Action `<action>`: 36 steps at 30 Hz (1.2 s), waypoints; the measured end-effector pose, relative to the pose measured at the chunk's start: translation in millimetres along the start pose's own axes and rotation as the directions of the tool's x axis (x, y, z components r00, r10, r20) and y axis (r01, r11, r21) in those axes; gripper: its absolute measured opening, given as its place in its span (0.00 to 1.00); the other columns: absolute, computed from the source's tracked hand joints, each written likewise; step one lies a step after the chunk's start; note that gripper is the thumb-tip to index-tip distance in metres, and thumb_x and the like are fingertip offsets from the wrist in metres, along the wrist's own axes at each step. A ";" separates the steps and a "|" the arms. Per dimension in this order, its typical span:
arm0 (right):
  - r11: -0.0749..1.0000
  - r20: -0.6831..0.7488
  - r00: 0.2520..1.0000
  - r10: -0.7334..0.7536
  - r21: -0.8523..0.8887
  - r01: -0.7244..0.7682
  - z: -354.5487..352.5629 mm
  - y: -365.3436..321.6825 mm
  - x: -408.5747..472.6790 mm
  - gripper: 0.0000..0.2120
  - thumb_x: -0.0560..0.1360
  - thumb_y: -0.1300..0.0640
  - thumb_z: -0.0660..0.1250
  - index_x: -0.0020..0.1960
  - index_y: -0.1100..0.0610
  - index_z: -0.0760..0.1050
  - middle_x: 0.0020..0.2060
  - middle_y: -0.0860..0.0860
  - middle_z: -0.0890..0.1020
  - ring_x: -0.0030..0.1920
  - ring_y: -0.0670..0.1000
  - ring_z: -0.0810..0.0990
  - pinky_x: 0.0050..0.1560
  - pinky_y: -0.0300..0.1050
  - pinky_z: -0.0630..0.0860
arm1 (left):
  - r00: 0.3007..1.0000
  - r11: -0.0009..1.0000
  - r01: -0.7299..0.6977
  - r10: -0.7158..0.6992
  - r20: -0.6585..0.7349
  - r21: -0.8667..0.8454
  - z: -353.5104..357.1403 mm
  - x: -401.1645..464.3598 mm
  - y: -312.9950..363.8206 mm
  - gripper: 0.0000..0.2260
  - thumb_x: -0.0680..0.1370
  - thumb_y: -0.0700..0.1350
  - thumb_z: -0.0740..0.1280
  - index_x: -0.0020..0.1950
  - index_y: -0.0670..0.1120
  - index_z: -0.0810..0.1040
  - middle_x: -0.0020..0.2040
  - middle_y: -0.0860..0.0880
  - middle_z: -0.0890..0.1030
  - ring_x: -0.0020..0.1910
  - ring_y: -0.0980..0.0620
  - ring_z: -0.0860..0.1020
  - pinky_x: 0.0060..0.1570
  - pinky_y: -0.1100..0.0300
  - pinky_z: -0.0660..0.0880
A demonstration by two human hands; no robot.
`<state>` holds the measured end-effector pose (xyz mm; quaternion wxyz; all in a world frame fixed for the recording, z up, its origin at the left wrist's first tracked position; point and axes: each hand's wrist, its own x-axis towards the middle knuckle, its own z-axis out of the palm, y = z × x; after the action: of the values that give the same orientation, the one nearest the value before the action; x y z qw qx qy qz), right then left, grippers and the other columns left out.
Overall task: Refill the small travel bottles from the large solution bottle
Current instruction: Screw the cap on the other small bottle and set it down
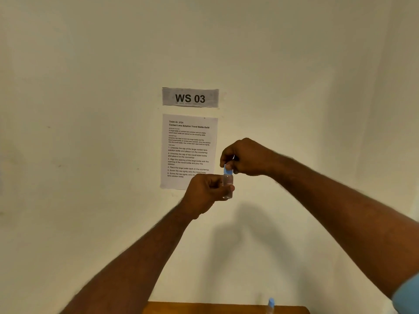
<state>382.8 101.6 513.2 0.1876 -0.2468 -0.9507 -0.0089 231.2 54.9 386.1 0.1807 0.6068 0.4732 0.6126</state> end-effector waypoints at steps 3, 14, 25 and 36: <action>0.995 -0.056 0.998 0.010 -0.095 -0.016 14.8 -1.0 -1.9 0.10 0.75 0.65 0.69 0.54 0.54 0.82 0.46 0.45 0.84 0.42 0.44 0.81 0.46 0.37 0.75 | 0.999 1.000 0.008 -0.008 -0.036 -0.013 3.2 -5.6 -3.9 0.15 0.74 0.39 0.75 0.48 0.26 0.78 0.44 0.28 0.81 0.41 0.48 0.85 0.45 0.53 0.84; 0.866 -0.047 0.955 0.293 0.436 -0.244 117.5 24.1 -75.5 0.17 0.71 0.45 0.76 0.55 0.53 0.80 0.48 0.47 0.84 0.33 0.47 0.84 0.38 0.39 0.79 | 0.998 0.997 0.039 -0.037 0.041 -0.066 27.9 -62.5 -53.0 0.04 0.78 0.40 0.72 0.50 0.46 0.87 0.41 0.44 0.87 0.43 0.45 0.86 0.50 0.56 0.83; 0.578 0.049 0.700 0.712 0.524 -0.625 280.3 64.9 -180.5 0.20 0.70 0.43 0.76 0.59 0.48 0.81 0.50 0.42 0.84 0.45 0.45 0.81 0.52 0.43 0.77 | 0.904 0.910 0.243 -0.338 0.261 0.336 104.3 -159.6 -185.0 0.34 0.74 0.63 0.71 0.77 0.56 0.67 0.73 0.55 0.74 0.72 0.56 0.72 0.72 0.54 0.69; 0.395 0.143 0.516 0.844 0.484 -0.781 382.7 197.3 -234.0 0.08 0.73 0.51 0.74 0.41 0.44 0.75 0.41 0.48 0.83 0.40 0.48 0.80 0.39 0.41 0.72 | 0.884 0.590 0.131 -0.434 0.176 0.796 142.5 -182.6 -331.5 0.43 0.74 0.71 0.60 0.81 0.49 0.54 0.81 0.47 0.60 0.80 0.46 0.58 0.77 0.50 0.60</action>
<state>530.2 207.7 58.1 0.2829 -0.6211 -0.6619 0.3100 280.8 122.4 -9.5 0.0853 0.6396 0.7380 0.1973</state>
